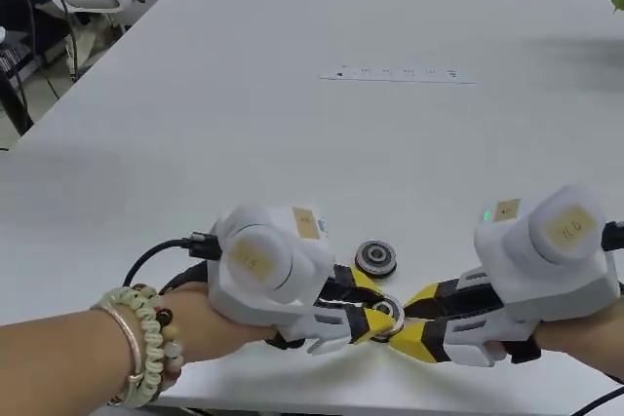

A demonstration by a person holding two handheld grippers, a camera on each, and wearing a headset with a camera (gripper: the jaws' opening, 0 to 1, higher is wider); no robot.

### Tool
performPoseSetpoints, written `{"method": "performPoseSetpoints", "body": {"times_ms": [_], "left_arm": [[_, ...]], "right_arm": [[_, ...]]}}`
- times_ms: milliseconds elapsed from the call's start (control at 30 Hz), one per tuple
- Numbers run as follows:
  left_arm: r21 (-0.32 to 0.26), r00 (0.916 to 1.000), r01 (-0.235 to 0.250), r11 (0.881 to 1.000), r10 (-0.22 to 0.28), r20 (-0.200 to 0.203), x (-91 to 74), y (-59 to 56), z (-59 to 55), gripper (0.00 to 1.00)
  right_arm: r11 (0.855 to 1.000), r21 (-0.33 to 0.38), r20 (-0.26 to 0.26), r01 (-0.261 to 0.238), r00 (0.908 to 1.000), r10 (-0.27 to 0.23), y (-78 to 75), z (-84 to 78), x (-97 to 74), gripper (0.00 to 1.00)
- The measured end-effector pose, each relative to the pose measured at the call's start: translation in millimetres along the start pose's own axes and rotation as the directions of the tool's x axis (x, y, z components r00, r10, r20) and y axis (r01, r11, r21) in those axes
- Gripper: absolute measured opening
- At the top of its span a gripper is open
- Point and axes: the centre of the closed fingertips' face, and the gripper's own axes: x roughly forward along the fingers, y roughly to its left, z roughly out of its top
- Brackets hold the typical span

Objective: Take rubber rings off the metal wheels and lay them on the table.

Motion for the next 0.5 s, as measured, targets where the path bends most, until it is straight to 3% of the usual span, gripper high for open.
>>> {"method": "performPoseSetpoints", "body": {"times_ms": [167, 367, 500], "left_arm": [[0.001, 1.0000, -0.005, 1.000, 0.005, 0.006, 1.5, 1.0, 0.3, 0.14], [-0.001, 0.9999, -0.011, 1.000, 0.011, 0.007, 1.5, 2.0, 0.7, 0.14], [-0.003, 0.9999, -0.013, 1.000, 0.013, 0.008, 1.4, 2.0, 0.8, 0.14]], "right_arm": [[1.000, -0.002, 0.001, 0.004, 1.0000, -0.004, -2.2, 0.5, -1.3, 0.18], [0.999, -0.041, -0.007, 0.017, 0.9998, -0.017, -5.2, -2.4, -5.0, 0.05], [0.998, -0.057, -0.011, 0.025, 0.9996, -0.026, -5.5, -1.9, -4.6, 0.03]]}}
